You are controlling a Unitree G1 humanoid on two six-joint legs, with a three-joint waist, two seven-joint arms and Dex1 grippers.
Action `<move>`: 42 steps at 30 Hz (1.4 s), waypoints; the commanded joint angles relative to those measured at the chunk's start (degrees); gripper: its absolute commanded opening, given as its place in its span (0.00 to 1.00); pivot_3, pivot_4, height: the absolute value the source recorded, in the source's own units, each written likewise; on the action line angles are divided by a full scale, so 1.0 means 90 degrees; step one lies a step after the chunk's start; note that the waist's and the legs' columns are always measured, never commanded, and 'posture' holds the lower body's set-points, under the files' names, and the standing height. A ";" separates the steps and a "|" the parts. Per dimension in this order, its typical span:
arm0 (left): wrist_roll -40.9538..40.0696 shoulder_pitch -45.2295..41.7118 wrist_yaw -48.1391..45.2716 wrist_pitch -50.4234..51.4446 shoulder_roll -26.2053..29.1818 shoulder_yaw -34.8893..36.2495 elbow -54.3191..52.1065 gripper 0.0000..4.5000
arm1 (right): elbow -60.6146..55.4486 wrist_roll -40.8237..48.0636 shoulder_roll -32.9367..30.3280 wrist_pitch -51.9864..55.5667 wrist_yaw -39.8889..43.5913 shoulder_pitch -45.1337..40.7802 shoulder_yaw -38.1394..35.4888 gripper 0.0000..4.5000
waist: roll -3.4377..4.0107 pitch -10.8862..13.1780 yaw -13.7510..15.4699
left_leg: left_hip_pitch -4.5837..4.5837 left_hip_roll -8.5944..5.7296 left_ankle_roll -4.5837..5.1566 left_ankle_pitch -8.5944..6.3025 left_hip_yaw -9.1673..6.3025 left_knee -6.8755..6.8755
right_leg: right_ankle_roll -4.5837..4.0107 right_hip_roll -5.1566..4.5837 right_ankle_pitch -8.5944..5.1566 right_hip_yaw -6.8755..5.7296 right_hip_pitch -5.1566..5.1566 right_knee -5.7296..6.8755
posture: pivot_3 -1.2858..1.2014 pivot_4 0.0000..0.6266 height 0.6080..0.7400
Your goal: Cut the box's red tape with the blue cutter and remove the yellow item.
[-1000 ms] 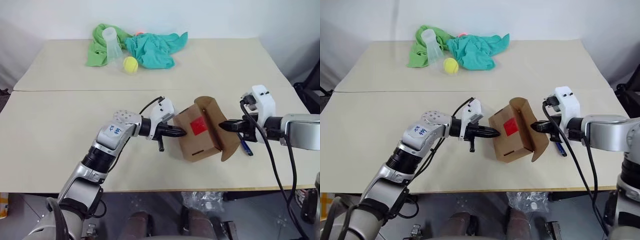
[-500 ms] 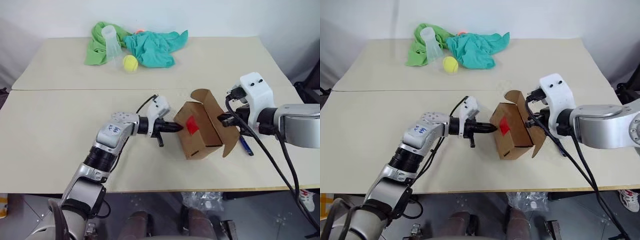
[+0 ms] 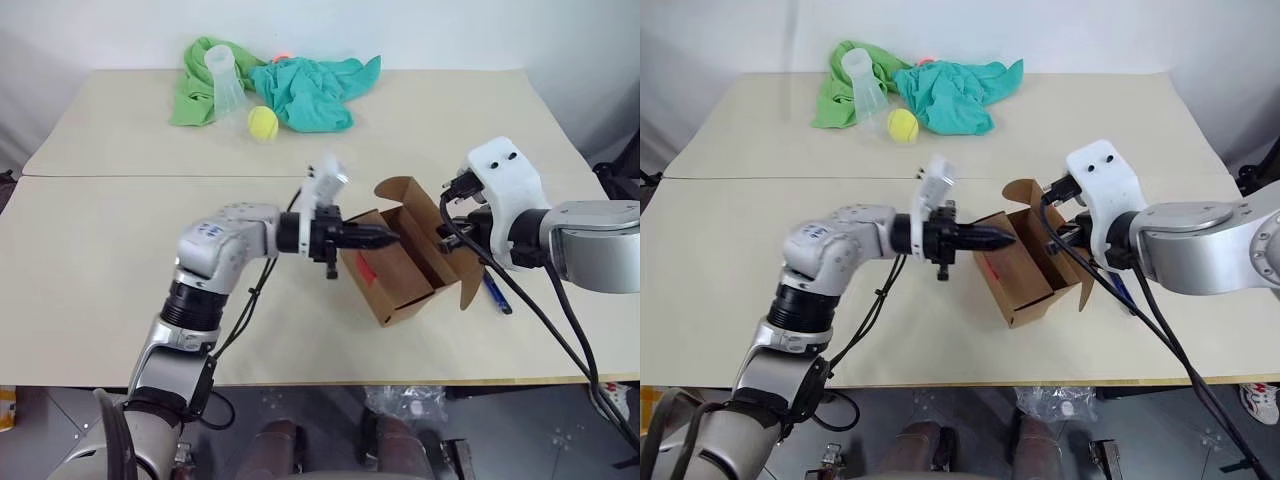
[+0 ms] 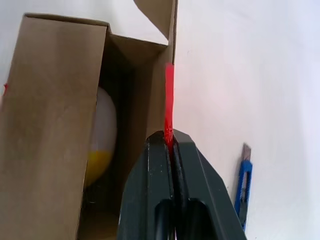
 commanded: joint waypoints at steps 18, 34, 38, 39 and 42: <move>0.1762 0.0518 -0.0789 -0.1887 0.1128 -0.1282 0.0412 0.00 | -0.0171 0.0080 -0.0683 -0.0605 0.0245 0.0931 -0.1078 0.01 | 0.0001 -0.0001 -0.0013 | 0.0042 0.0014 0.0002 0.0001 -0.0012 0.0011 | -0.0006 0.0002 0.0004 0.0008 0.0049 -0.0009 | 0.52 0.24 1.00; 0.2622 0.0739 0.0060 -0.2102 0.1299 -0.1197 0.0130 0.00 | 0.0041 0.0080 -0.0806 -0.0593 0.0715 0.1938 -0.1274 0.01 | 0.0004 -0.0002 0.0129 | 0.0005 0.0011 0.0023 0.0010 -0.0018 0.0020 | -0.0006 -0.0005 0.0051 0.0002 0.0028 -0.0039 | 0.52 0.24 1.00; 0.2667 0.0711 0.0165 -0.2166 0.1135 -0.1136 0.0281 0.00 | 0.0090 0.0080 -0.0483 -0.0721 0.0652 0.2350 -0.1328 0.01 | 0.0004 -0.0001 0.0144 | 0.0003 0.0008 0.0024 0.0010 -0.0011 0.0007 | 0.0003 -0.0002 0.0056 -0.0004 0.0031 -0.0054 | 0.52 0.24 1.00; 0.2686 0.0683 0.0193 -0.2190 0.1093 -0.1118 0.0320 0.00 | 0.0099 0.0080 -0.0402 -0.0754 0.0634 0.2508 -0.1318 0.01 | 0.0004 -0.0001 0.0150 | 0.0003 0.0007 0.0024 0.0010 -0.0011 0.0008 | 0.0004 -0.0001 0.0056 -0.0007 0.0035 -0.0055 | 0.52 0.24 1.00; 0.2730 0.0632 0.0197 -0.2219 0.1026 -0.1076 0.0395 0.00 | 0.0066 0.0080 -0.0280 -0.0830 0.0524 0.2796 -0.1281 0.01 | 0.0004 -0.0001 0.0152 | 0.0004 0.0006 0.0026 0.0011 -0.0008 0.0011 | 0.0011 0.0000 0.0060 -0.0006 0.0040 -0.0058 | 0.52 0.24 1.00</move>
